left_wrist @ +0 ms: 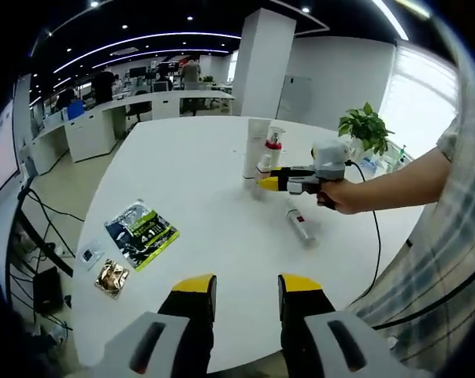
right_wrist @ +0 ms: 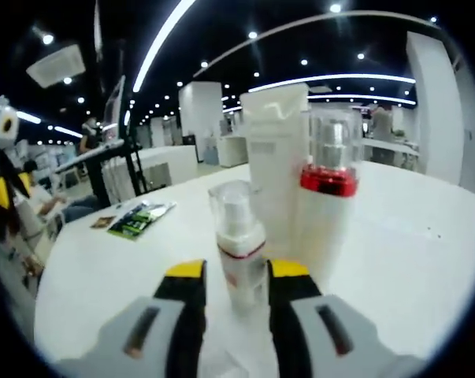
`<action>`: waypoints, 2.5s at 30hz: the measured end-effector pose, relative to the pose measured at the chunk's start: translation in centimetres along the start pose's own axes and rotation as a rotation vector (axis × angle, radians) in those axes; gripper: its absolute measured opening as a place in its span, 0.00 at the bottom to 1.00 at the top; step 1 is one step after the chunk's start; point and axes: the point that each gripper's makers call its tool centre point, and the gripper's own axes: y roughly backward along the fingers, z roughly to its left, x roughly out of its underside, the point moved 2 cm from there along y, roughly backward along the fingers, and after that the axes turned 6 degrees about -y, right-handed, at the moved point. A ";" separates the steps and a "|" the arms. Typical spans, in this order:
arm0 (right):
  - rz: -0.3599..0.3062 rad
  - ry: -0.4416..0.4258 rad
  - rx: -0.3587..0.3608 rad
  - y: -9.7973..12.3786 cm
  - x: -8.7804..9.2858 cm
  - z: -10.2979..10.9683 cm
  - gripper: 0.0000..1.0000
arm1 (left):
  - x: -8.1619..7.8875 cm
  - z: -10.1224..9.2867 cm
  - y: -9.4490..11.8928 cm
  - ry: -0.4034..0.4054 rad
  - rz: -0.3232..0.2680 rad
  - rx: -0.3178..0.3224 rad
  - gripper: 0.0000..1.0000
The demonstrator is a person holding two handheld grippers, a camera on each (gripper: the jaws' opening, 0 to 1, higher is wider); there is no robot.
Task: Arrange the skincare products in the storage area until every visible bottle or jar stands upright without overlapping.
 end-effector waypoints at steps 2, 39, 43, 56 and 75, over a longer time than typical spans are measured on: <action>0.013 -0.020 0.014 0.2 0.2 0.0 0.26 | 0.1 0.0 0.0 0.002 -0.001 -0.001 0.32; 0.179 -0.123 0.133 0.0 1.6 -0.6 0.12 | 1.8 0.6 0.9 0.020 0.002 -0.010 0.30; 0.178 -0.119 0.133 -0.2 1.2 -0.9 0.12 | 1.9 1.0 1.1 0.029 -0.003 -0.020 0.29; 0.181 -0.124 0.138 -0.2 0.8 -2.0 0.13 | 1.7 0.4 0.8 0.034 -0.014 -0.010 0.30; 0.158 -0.227 0.133 -0.4 0.4 -1.5 0.19 | 1.2 0.2 0.7 0.024 -0.017 -0.006 0.30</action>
